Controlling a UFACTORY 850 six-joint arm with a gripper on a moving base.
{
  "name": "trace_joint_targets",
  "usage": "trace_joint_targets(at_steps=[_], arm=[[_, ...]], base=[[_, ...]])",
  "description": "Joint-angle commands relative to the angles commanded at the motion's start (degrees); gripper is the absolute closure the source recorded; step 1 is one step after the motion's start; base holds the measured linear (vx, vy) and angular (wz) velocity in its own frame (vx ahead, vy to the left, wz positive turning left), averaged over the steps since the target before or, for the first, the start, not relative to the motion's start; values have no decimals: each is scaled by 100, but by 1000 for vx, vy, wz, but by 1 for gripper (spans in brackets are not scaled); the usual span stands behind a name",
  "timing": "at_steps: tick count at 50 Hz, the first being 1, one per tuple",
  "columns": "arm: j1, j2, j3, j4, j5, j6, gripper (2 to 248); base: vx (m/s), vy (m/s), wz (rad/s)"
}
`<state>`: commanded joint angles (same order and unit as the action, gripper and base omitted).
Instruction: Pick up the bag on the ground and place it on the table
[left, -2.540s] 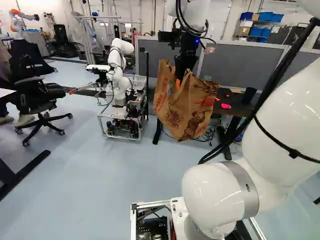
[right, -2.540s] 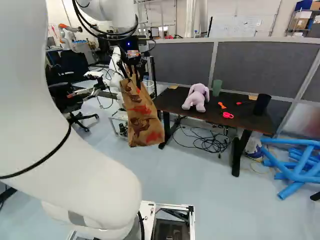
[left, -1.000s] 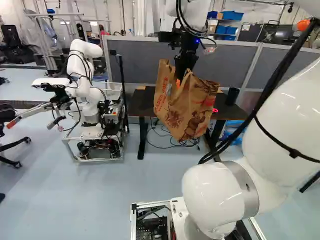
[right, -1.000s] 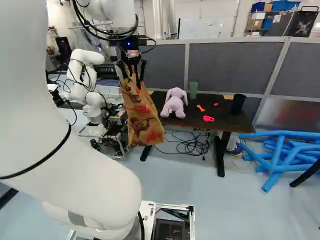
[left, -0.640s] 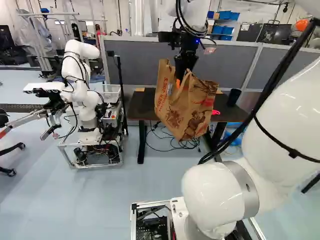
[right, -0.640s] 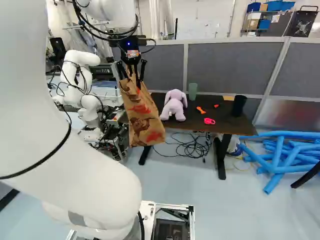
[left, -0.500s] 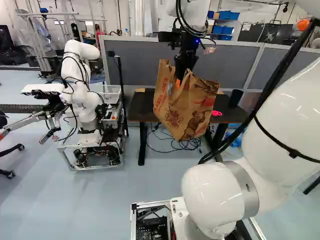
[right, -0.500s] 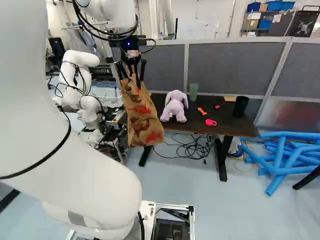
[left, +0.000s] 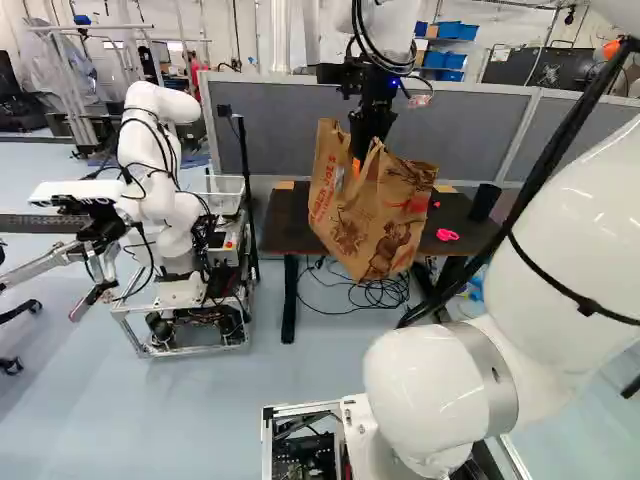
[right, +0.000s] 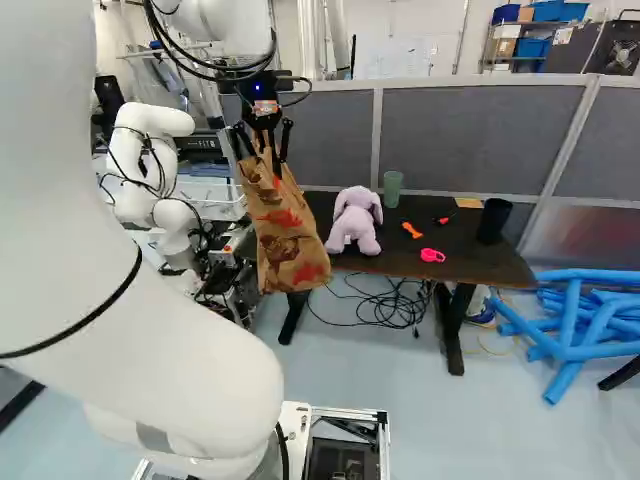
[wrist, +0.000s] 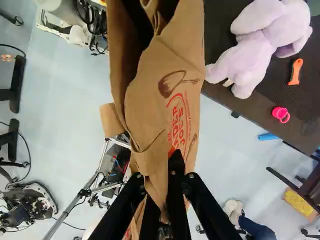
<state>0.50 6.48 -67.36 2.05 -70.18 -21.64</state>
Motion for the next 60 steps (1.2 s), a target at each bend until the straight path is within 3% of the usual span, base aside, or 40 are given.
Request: trace_joint_targets(at_steps=[60], arm=[[0,0,0,0,0,0,229]], base=[[118,69,-17]])
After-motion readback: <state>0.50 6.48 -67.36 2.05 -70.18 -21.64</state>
